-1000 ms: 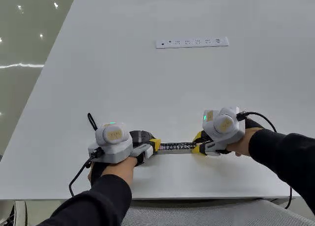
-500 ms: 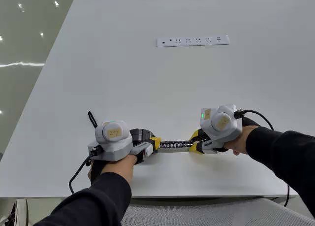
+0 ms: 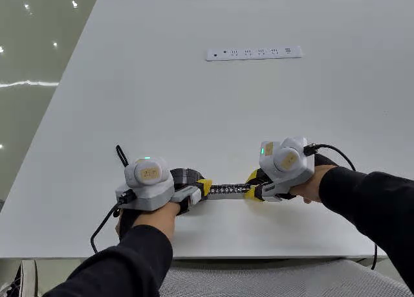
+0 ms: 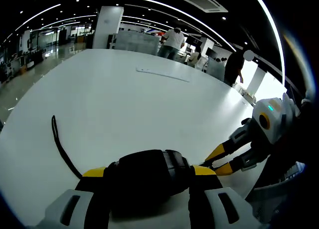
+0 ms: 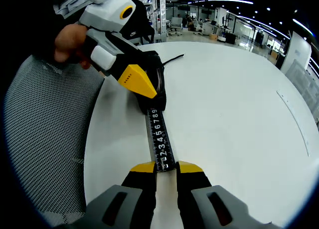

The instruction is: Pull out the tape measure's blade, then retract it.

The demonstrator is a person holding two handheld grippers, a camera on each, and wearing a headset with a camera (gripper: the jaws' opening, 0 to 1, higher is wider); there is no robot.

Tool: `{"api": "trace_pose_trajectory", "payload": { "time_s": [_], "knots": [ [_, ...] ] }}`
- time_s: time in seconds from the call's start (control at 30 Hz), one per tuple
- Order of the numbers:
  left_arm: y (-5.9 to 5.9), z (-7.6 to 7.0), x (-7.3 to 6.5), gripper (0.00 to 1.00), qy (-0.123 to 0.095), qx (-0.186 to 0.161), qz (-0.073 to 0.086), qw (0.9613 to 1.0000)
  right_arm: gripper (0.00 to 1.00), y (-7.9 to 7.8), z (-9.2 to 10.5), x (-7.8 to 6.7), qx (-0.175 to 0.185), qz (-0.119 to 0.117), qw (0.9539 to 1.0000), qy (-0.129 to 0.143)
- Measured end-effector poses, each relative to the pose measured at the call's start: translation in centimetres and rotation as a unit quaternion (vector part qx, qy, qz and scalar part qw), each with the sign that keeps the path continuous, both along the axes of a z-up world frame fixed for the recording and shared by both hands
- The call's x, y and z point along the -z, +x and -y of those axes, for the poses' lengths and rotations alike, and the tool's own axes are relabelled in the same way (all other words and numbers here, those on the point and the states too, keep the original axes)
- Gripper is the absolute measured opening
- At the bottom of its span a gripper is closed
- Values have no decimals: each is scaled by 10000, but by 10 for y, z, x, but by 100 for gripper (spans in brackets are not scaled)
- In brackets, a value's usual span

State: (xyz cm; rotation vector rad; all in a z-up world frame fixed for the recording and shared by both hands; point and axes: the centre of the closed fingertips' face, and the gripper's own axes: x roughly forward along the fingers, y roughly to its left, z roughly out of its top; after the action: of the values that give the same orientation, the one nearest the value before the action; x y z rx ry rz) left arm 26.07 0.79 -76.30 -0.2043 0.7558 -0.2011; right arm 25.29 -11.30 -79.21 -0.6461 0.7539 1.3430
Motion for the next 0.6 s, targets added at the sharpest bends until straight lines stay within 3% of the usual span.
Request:
{"api": "trace_pose_trajectory", "payload": {
  "time_s": [0.6],
  "knots": [
    [0,-1,-1,60,-10,6,1,10000,11,1,-11,-1,14,-29,10000,65]
  ]
}}
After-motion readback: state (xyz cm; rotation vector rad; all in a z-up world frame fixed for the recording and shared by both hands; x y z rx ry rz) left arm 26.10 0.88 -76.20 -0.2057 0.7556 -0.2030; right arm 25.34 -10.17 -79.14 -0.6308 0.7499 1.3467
